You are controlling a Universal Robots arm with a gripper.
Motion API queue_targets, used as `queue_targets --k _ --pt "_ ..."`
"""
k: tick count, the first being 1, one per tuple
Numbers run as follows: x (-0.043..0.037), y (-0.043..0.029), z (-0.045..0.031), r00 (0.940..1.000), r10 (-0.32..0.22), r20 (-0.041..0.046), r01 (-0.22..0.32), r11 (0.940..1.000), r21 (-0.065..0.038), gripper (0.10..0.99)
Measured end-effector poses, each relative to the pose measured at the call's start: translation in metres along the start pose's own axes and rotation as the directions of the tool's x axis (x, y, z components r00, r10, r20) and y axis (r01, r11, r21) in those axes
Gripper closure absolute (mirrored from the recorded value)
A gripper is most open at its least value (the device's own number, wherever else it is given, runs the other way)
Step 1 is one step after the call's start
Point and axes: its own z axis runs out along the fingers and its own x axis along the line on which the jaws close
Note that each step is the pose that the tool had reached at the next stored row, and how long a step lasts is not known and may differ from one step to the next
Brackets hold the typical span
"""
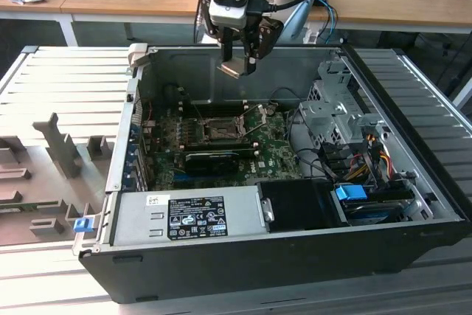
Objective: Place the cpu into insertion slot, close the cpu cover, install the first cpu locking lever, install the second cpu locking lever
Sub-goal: 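Place the cpu into insertion slot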
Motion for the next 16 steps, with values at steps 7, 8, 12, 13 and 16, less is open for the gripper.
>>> queue_targets --k 7,8,12,13,16 --pt "0.0000 -0.0001 0.0019 0.9998 0.020 0.0019 -0.020 0.9998 0.000 0.557" --pt "0.0000 -0.0002 0.0021 0.9998 0.020 0.0018 -0.020 0.9998 0.000 0.557" --pt "-0.0001 -0.0002 0.0026 0.9998 0.020 0.0023 -0.020 0.9998 0.000 0.557" --pt "0.0000 -0.0003 0.0027 0.9998 0.020 0.0023 -0.020 0.9998 0.000 0.557" --pt "0.0000 -0.0002 0.0028 0.9998 0.020 0.0023 -0.020 0.9998 0.000 0.557"
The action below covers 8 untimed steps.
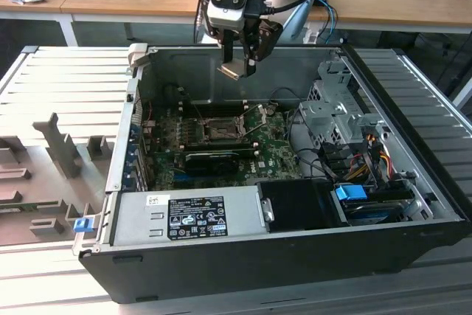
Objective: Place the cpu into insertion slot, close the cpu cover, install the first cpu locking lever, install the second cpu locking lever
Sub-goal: 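Place the cpu into insertion slot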
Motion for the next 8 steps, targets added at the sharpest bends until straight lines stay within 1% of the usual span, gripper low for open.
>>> queue_targets --k 4,8 --pt "0.0000 0.0000 0.0002 0.9999 0.014 0.0012 -0.014 0.9999 0.000 0.557" --pt "0.0000 0.0000 0.0004 0.9989 0.046 0.0040 -0.046 0.9989 -0.001 0.557"
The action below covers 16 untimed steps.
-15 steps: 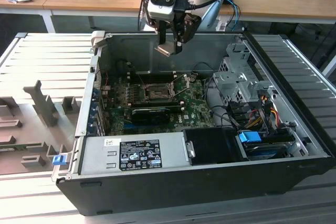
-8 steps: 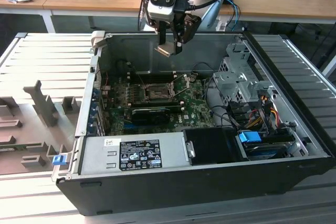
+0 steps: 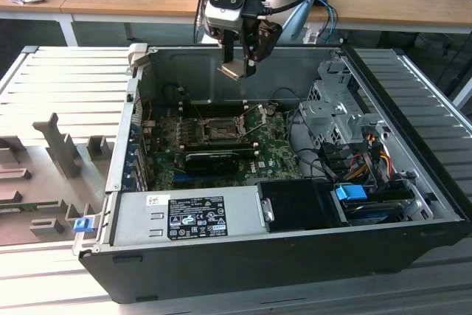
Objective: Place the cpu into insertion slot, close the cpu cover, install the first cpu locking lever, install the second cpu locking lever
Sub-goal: 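Place the cpu into insertion slot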
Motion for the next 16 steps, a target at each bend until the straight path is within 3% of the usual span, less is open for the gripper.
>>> queue_targets --k 16 --pt "0.0000 -0.0002 0.0027 0.9959 0.090 0.0080 -0.090 0.9959 -0.002 0.557"
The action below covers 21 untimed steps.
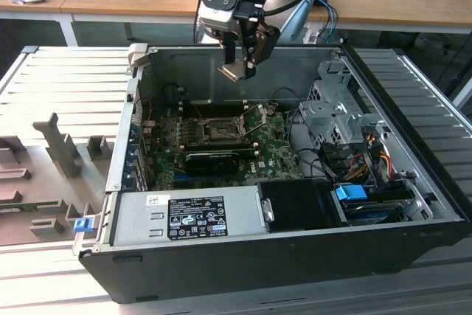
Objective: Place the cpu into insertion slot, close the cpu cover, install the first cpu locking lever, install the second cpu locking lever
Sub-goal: 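Place the cpu into insertion slot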
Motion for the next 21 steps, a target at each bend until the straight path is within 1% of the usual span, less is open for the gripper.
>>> queue_targets --k 2,5,14,21 --pt "0.0000 0.0000 0.0003 0.9999 0.012 0.0010 -0.012 0.9999 0.000 0.557" --pt "0.0000 -0.0002 0.0021 0.9984 0.056 0.0048 -0.056 0.9985 -0.001 0.557" --pt "-0.0001 -0.0003 0.0032 0.9953 0.096 0.0083 -0.096 0.9954 -0.002 0.557" --pt "-0.0001 -0.0004 0.0044 0.9911 0.132 0.0114 -0.132 0.9912 -0.003 0.557"
